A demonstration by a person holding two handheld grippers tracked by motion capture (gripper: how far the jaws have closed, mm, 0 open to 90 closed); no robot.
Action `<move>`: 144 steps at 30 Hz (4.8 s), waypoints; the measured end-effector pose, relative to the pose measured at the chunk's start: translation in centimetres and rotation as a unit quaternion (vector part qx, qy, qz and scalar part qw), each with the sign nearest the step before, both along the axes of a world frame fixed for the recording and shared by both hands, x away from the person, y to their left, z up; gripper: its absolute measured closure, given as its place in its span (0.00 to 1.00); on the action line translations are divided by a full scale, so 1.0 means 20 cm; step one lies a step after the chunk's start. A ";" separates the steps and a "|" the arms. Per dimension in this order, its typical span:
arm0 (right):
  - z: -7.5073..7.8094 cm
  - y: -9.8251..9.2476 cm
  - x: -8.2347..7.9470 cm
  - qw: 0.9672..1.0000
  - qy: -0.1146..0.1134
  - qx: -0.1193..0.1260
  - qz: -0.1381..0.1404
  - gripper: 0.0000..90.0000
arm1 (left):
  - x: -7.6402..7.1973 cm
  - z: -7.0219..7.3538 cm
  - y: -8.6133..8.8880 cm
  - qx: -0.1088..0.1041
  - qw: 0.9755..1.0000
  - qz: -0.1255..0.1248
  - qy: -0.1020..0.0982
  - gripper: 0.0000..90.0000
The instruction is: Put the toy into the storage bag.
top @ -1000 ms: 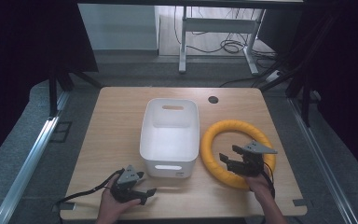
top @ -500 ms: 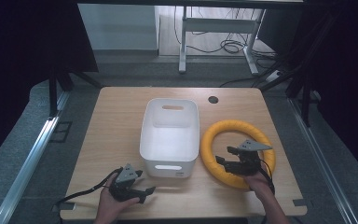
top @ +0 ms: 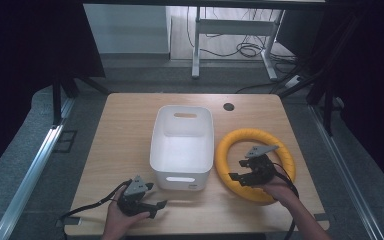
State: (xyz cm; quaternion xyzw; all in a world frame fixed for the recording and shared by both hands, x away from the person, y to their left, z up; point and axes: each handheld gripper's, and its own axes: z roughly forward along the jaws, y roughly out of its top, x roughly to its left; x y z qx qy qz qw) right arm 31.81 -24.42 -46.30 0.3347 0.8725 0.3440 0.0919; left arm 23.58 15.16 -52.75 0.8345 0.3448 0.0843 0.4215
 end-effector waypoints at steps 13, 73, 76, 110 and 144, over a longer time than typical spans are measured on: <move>-0.07 0.09 0.04 0.994 0.067 -0.074 0.045 0.35 | 0.00 -0.01 0.00 0.000 1.000 -0.002 0.003 0.21; 0.17 -0.14 0.19 0.989 0.128 0.031 0.063 0.54 | 0.00 -0.02 -0.02 -0.003 1.000 -0.005 0.008 0.21; 0.19 -0.17 0.20 0.989 0.121 0.047 0.063 0.55 | 0.00 -0.02 -0.01 -0.003 1.000 -0.005 0.007 0.21; 0.41 -0.36 0.17 0.979 0.048 0.193 0.040 0.55 | 0.00 -0.02 -0.01 -0.001 1.000 -0.005 0.007 0.21; 0.51 -0.09 0.09 0.963 -0.106 0.247 -0.034 0.54 | 0.00 -0.01 -0.01 0.001 1.000 -0.007 0.004 0.21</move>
